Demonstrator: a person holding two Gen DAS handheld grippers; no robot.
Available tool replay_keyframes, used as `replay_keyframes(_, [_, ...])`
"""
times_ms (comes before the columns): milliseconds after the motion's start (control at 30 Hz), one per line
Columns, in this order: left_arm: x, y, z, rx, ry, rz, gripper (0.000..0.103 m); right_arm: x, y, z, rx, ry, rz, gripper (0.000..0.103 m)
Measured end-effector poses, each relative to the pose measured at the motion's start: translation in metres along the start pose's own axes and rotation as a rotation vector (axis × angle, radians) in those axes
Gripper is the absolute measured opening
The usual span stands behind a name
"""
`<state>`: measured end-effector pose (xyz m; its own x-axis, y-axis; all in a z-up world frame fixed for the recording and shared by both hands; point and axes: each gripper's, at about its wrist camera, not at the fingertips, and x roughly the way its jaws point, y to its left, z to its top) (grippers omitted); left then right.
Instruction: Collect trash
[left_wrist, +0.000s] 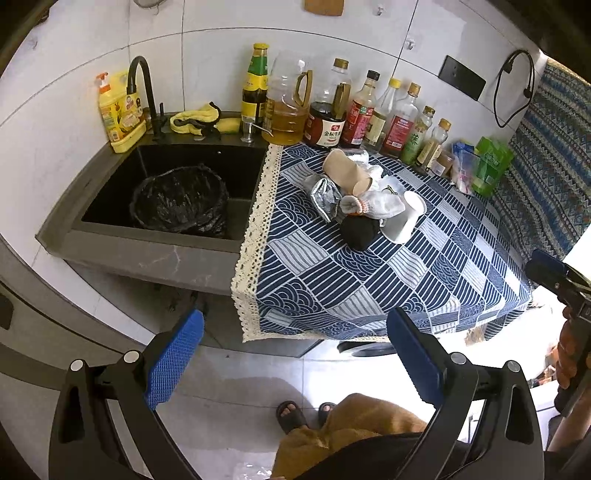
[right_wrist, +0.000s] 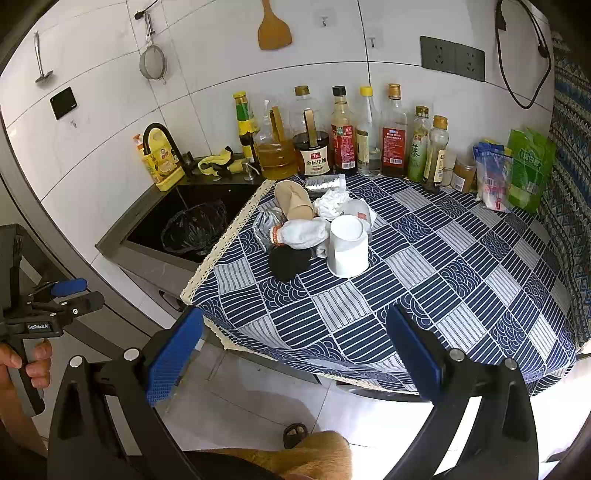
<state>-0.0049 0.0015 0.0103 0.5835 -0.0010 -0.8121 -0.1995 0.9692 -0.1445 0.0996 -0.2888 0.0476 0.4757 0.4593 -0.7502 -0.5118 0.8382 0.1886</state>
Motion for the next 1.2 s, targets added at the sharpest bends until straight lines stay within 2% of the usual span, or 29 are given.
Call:
replay_keyframes(300, [0.003,0.002,0.002,-0.002,0.018,0.006,0.096,0.008,-0.004,0.001,0.018,0.026,0.010,0.098])
replay_keyframes(567, [0.027,-0.004,0.019,-0.025,0.053,-0.049,0.096,0.037,-0.021,0.011,0.033,0.074,0.006,0.098])
replay_keyframes(933, [0.087,-0.035,0.060,-0.027,0.093,-0.130,0.096,0.122,-0.061,0.032,0.016,0.152,0.013,0.097])
replay_keyframes(1200, [0.156,-0.056,0.087,-0.063,0.158,-0.203,0.096,0.185,-0.096,0.042,0.023,0.167,0.099,0.093])
